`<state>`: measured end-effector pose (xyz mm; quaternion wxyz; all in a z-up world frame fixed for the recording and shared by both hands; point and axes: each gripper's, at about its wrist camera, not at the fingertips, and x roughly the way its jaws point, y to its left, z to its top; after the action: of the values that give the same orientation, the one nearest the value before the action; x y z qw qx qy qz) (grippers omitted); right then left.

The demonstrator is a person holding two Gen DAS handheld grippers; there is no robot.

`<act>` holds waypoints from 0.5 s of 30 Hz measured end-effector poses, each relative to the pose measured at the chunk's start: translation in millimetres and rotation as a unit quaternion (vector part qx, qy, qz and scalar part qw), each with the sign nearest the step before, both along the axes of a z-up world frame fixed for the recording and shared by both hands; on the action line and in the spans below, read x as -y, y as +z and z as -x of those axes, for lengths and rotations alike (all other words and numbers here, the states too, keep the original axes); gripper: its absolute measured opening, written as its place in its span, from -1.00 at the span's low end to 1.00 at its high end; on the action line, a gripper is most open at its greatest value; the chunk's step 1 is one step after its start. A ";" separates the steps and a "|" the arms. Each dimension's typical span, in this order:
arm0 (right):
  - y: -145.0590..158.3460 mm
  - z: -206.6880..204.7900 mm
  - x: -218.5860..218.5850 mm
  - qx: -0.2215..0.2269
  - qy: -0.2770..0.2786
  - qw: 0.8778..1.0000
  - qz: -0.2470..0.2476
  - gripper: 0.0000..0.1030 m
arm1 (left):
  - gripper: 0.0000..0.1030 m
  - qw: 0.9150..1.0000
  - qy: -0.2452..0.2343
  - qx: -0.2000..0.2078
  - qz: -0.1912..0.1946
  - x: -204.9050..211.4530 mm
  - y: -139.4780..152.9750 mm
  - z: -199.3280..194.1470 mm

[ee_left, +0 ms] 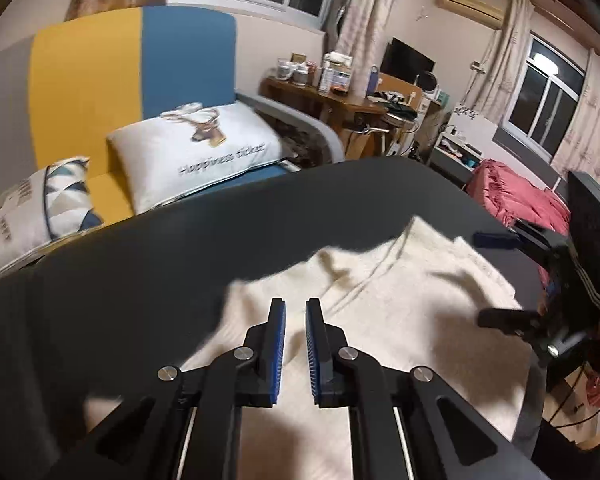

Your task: Fold clothes

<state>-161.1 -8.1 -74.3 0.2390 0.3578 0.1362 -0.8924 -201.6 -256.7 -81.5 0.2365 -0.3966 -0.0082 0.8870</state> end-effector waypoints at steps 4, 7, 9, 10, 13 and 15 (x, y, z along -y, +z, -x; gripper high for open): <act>-30.9 35.3 23.7 0.064 0.007 0.997 -0.052 0.85 | -0.57 0.998 -0.016 0.038 0.041 15.6 -14.9 -5.7; -54.8 47.2 7.7 0.110 -0.011 0.994 0.001 0.95 | -0.44 0.995 -0.048 0.045 0.078 12.8 -23.2 -7.9; -58.2 45.9 -4.1 0.110 -0.012 0.993 0.038 0.95 | -0.39 0.992 -0.066 0.059 0.095 8.2 -30.5 -2.7; -58.1 45.0 -5.8 0.107 -0.011 0.993 0.043 0.95 | -0.39 0.990 -0.077 0.068 0.096 6.3 -32.8 -1.0; -57.8 45.5 -5.6 0.106 -0.009 0.993 0.042 0.98 | -0.39 0.987 -0.099 0.079 0.101 4.8 -32.3 -1.1; -57.3 47.3 -7.1 0.109 -0.007 0.993 0.048 0.99 | -0.39 0.986 -0.106 0.084 0.102 6.6 -28.9 -3.4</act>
<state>-208.5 -1.0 -131.6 0.2633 0.4416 0.0643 -0.8553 -198.1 -263.3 -110.3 0.2862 -0.4902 0.1043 0.8167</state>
